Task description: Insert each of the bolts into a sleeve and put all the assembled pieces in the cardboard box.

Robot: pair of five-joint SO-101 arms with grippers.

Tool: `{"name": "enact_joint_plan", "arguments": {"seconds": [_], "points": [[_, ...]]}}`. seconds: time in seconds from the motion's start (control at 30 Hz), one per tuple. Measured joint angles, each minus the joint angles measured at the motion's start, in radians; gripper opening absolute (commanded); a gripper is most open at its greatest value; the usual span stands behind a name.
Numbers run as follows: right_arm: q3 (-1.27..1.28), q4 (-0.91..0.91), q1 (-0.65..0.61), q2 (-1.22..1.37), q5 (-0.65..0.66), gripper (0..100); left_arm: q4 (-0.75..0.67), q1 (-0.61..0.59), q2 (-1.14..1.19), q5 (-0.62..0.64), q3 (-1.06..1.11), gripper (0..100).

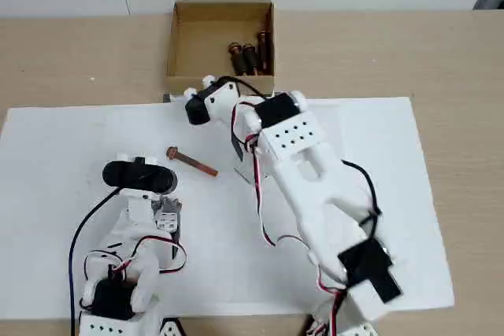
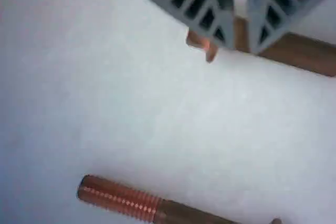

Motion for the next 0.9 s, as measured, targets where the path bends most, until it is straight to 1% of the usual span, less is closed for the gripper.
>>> {"name": "enact_joint_plan", "arguments": {"seconds": [0.13,0.23,0.37,0.47,0.6,0.73,0.8,0.9], "points": [[0.0,0.078,0.0,-0.094,-0.052,0.4,0.0,0.0,0.0,0.0,-0.005,0],[0.0,0.135,0.02,-0.161,-0.074,0.4,0.0,0.0,0.002,-0.017,-0.054,0],[0.003,0.157,0.115,-0.227,-0.081,0.4,0.0,-0.006,0.002,-0.092,-0.143,0],[0.051,0.157,0.198,-0.258,-0.081,0.4,0.0,-0.04,0.014,-0.135,-0.218,0],[0.157,0.158,0.267,-0.262,-0.081,0.5,0.0,-0.084,0.169,-0.172,-0.341,0],[0.249,0.137,0.318,-0.262,-0.081,0.6,0.0,-0.094,0.384,-0.172,-0.509,0],[0.267,0.129,0.333,-0.262,-0.081,0.6,0.0,-0.094,0.506,-0.135,-0.594,0],[0.272,0.127,0.347,-0.262,-0.081,0.6,0.0,-0.094,0.671,-0.04,-0.718,0]]}}
